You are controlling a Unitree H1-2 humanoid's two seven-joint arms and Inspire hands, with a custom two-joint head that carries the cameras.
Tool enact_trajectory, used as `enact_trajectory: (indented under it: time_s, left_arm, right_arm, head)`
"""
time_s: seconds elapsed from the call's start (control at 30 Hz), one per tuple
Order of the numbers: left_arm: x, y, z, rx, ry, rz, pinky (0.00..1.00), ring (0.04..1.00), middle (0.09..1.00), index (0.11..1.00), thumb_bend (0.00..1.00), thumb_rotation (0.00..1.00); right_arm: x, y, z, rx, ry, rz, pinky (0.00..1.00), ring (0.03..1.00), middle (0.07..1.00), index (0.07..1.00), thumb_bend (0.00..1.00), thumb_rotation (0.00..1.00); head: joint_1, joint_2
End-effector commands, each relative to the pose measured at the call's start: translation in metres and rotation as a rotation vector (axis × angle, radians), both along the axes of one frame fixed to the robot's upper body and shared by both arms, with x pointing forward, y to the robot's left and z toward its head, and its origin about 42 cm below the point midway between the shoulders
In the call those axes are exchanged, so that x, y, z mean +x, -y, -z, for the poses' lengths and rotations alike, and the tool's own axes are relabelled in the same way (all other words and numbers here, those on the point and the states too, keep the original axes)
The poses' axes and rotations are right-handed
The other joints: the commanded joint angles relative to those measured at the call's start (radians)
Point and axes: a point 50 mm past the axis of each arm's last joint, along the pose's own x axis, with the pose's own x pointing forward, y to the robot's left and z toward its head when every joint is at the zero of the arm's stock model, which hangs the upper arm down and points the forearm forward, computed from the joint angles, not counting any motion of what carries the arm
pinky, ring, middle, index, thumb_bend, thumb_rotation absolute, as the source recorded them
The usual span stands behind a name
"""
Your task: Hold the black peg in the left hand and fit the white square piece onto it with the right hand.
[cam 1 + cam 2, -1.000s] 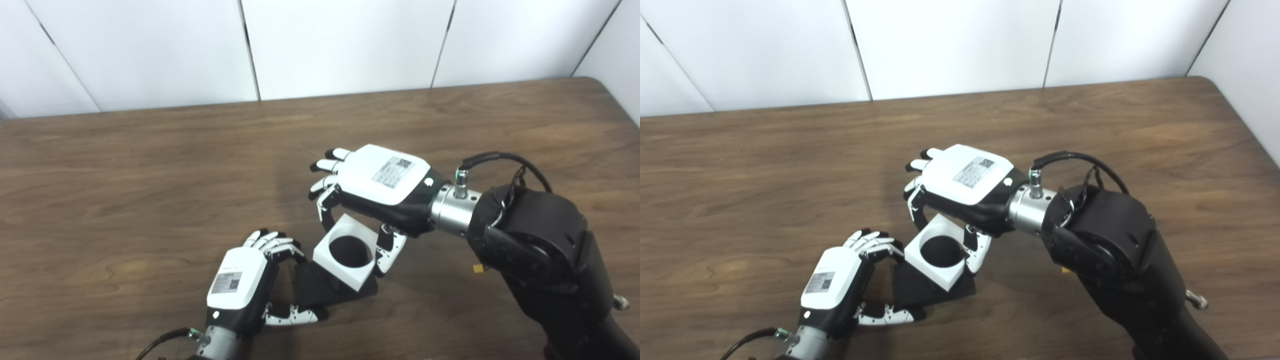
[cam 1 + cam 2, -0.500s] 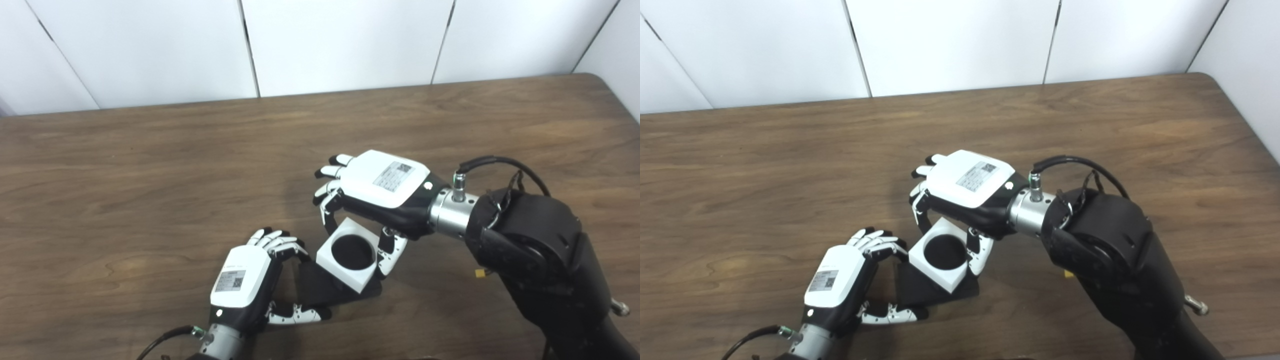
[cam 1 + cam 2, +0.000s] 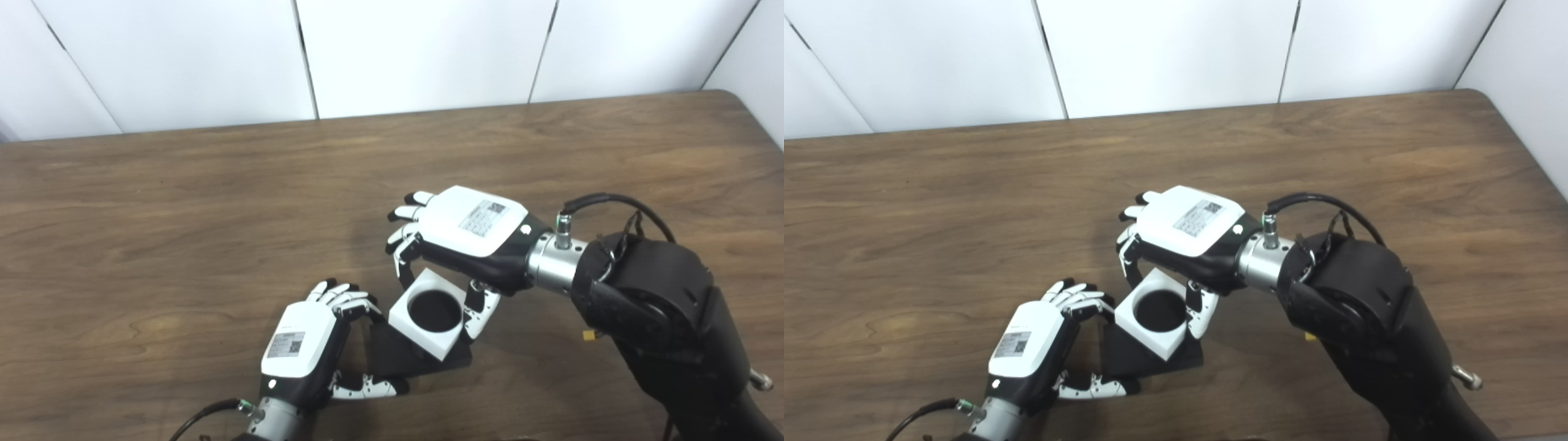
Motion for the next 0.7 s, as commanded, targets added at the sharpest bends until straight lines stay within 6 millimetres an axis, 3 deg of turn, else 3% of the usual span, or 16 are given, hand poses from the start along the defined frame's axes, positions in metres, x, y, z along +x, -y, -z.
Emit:
enact_trajectory:
  time_s: [0.0,0.03,0.07,0.13,0.3,0.67]
  left_arm:
    - [-0.0024,0.0034,-0.0053,-0.011,0.018,0.013,0.94,0.861,0.755,0.485,0.52,0.05]
    - [-0.0024,0.0034,-0.0053,-0.009,0.017,0.013,0.94,0.860,0.755,0.485,0.52,0.05]
    - [-0.0023,0.0034,-0.0054,-0.008,0.016,0.014,0.94,0.861,0.755,0.485,0.52,0.05]
    - [-0.0023,0.0033,-0.0054,-0.005,0.018,0.015,0.94,0.861,0.755,0.485,0.52,0.05]
    - [-0.0014,0.0030,-0.0046,-0.005,0.021,0.015,0.94,0.858,0.753,0.485,0.52,0.05]
    - [0.0014,0.0036,-0.0022,-0.002,0.023,0.009,0.93,0.853,0.748,0.485,0.52,0.05]
  right_arm:
    - [0.0006,-0.0009,-0.0119,0.019,0.067,-0.006,1.00,0.947,0.822,0.491,0.52,0.15]
    - [0.0006,-0.0009,-0.0124,0.011,0.061,-0.005,1.00,0.950,0.826,0.556,0.72,0.20]
    - [0.0007,-0.0009,-0.0130,0.005,0.058,-0.004,1.00,0.958,0.837,0.608,0.83,0.26]
    - [0.0006,-0.0011,-0.0142,-0.005,0.053,-0.001,1.00,0.966,0.851,0.666,0.95,0.34]
    - [0.0018,-0.0013,-0.0155,-0.022,0.049,0.002,1.00,0.975,0.874,0.701,1.00,0.43]
    - [0.0067,0.0017,-0.0201,-0.026,0.064,0.019,0.99,0.981,0.887,0.703,1.00,0.47]
  head:
    - [-0.001,0.001]
    - [-0.001,0.001]
    - [-0.001,0.001]
    - [-0.001,0.001]
    - [-0.006,0.000]
    - [-0.007,-0.005]
